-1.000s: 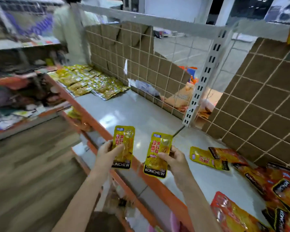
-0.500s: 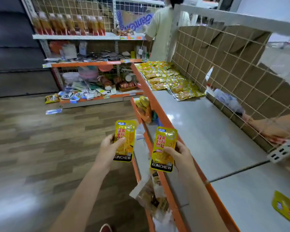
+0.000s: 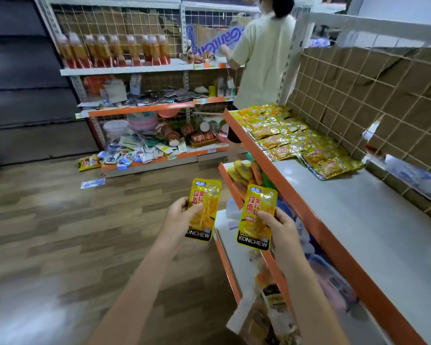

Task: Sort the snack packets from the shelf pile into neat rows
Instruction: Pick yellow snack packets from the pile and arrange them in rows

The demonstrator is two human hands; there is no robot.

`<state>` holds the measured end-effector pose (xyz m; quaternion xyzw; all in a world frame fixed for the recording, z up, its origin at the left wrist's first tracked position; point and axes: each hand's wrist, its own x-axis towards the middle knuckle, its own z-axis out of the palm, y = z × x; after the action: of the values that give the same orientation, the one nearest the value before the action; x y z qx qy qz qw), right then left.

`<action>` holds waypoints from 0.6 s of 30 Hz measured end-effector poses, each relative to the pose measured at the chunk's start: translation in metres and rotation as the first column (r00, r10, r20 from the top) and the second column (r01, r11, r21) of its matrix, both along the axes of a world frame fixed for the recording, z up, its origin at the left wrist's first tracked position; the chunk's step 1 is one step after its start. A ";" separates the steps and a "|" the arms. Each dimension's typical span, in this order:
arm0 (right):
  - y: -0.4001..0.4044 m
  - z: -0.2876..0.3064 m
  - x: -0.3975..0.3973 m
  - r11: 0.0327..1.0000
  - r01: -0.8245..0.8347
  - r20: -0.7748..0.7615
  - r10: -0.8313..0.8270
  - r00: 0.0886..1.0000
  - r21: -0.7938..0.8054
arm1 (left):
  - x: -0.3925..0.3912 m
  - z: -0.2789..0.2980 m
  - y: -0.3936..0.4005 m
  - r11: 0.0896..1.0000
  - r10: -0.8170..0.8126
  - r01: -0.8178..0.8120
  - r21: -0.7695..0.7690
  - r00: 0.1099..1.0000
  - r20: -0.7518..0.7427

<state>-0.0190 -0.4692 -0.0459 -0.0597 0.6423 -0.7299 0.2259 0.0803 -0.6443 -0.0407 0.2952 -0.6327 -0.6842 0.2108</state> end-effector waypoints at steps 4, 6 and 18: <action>-0.010 -0.001 -0.024 0.994 0.111 -0.013 -0.111 0.994 0.018 | -0.033 -0.008 -0.023 0.995 -0.097 0.098 -0.008 0.995 0.034; -0.008 -0.002 -0.041 0.982 0.182 -0.034 -0.181 0.983 0.039 | -0.058 -0.011 -0.030 0.984 -0.175 0.176 -0.009 0.982 0.067; 0.000 -0.020 -0.190 0.780 0.625 0.005 -0.625 0.781 -0.031 | -0.272 -0.009 -0.023 0.772 -0.587 0.598 -0.215 0.801 0.118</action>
<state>-0.2086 -0.4693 -0.0655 0.1511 0.6152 -0.7732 -0.0313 -0.1919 -0.6672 -0.0493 0.0679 -0.7762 -0.6268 0.0049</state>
